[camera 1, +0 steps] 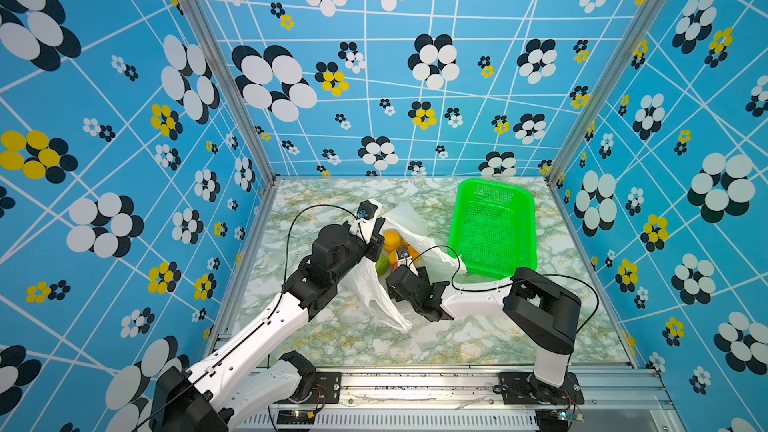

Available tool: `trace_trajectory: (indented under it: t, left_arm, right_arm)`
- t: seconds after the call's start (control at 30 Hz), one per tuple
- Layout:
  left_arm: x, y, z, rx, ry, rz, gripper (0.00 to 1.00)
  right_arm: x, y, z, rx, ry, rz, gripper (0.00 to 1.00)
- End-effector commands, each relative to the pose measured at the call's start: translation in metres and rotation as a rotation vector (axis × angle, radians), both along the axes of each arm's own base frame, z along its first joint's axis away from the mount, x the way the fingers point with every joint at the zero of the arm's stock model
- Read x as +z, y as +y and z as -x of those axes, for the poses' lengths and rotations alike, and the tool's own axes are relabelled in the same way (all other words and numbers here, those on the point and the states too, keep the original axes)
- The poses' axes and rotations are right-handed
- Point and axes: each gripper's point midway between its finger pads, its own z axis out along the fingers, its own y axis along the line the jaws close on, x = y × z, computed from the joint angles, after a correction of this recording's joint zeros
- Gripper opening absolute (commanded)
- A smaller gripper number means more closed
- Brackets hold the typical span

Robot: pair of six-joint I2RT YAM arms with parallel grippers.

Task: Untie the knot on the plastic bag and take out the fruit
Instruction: 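Close the right gripper on the pink fruit inside the bag, then lift the pink fruit out with the right gripper and carry it over the green basket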

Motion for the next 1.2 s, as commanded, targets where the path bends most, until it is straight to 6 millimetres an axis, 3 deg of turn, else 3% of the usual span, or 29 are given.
trace_trajectory:
  t: [0.0,0.13,0.23,0.43,0.63,0.77,0.93,1.0,1.17]
  left_arm:
    - [0.005,-0.003,0.004,-0.02,-0.027,0.001,0.0]
    - [0.006,-0.002,0.005,-0.021,-0.03,0.008,0.0]
    - [0.008,-0.002,0.005,-0.018,-0.038,0.008,0.0]
    - [0.004,-0.001,0.004,-0.014,-0.033,0.002,0.0]
    - [0.003,-0.002,0.002,-0.013,-0.028,-0.003,0.0]
    - [0.002,-0.002,0.003,-0.016,-0.026,0.001,0.0]
    - [0.001,-0.003,0.001,-0.013,-0.019,-0.005,0.0]
    - [-0.002,-0.004,0.0,-0.013,-0.012,-0.011,0.0]
    - [-0.001,-0.005,-0.002,-0.011,-0.013,-0.012,0.0]
  right_arm:
    - [-0.004,0.003,-0.001,0.008,0.011,0.011,0.74]
    - [-0.001,0.01,0.002,0.037,0.017,-0.021,0.59]
    - [0.011,0.011,0.004,0.058,0.007,-0.05,0.55]
    - [0.053,0.004,0.019,0.147,-0.079,-0.102,0.45]
    - [0.11,-0.01,0.045,0.263,-0.193,-0.23,0.39]
    - [0.149,-0.034,0.058,0.286,-0.29,-0.289,0.36]
    - [0.216,-0.07,0.071,0.284,-0.444,-0.36,0.34]
    - [0.239,-0.091,0.072,0.247,-0.505,-0.382,0.33]
    - [0.272,-0.154,0.06,0.075,-0.593,-0.456,0.32]
